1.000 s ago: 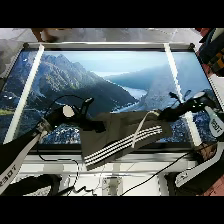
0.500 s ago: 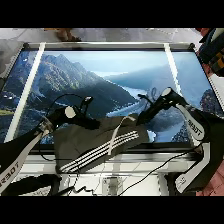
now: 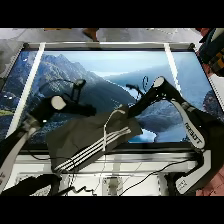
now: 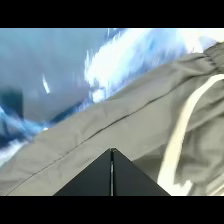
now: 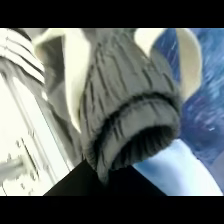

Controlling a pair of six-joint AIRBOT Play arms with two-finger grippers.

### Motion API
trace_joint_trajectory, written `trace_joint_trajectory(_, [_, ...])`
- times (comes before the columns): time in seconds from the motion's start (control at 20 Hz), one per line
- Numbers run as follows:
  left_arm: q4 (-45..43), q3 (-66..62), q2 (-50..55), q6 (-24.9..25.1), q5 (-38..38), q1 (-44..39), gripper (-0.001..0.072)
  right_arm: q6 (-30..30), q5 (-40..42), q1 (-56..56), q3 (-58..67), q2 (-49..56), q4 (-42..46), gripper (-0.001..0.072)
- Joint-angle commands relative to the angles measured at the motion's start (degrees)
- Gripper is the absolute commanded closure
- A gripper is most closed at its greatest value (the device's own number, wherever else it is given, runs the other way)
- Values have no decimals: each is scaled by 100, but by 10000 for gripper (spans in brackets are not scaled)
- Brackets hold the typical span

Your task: Fold the clothes and pants, and hang the long-sleeved shirts on hangers.

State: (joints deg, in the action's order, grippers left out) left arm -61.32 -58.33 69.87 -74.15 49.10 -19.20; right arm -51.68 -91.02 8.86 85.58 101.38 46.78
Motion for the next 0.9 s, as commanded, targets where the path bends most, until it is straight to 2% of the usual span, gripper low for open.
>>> trace_joint_trajectory(0.0, [-378,-310,-960,2,173,157,700,-638,367,-367,310,-678,107,684])
trace_joint_trajectory(0.25, [-1244,-310,-2623,0,153,192,700,-2184,461,-1292,323,-2055,1740,683])
trace_joint_trajectory(0.5, [-1679,-310,-3480,0,146,192,701,-3407,326,-2175,334,-3327,2922,684])
trace_joint_trajectory(0.6, [-1670,-308,-3571,-2,151,192,700,-3753,-72,-2538,334,-3716,3587,684])
trace_joint_trajectory(0.85, [-1672,-304,-3563,0,149,192,700,-4109,-1438,-3696,330,-4385,5416,683])
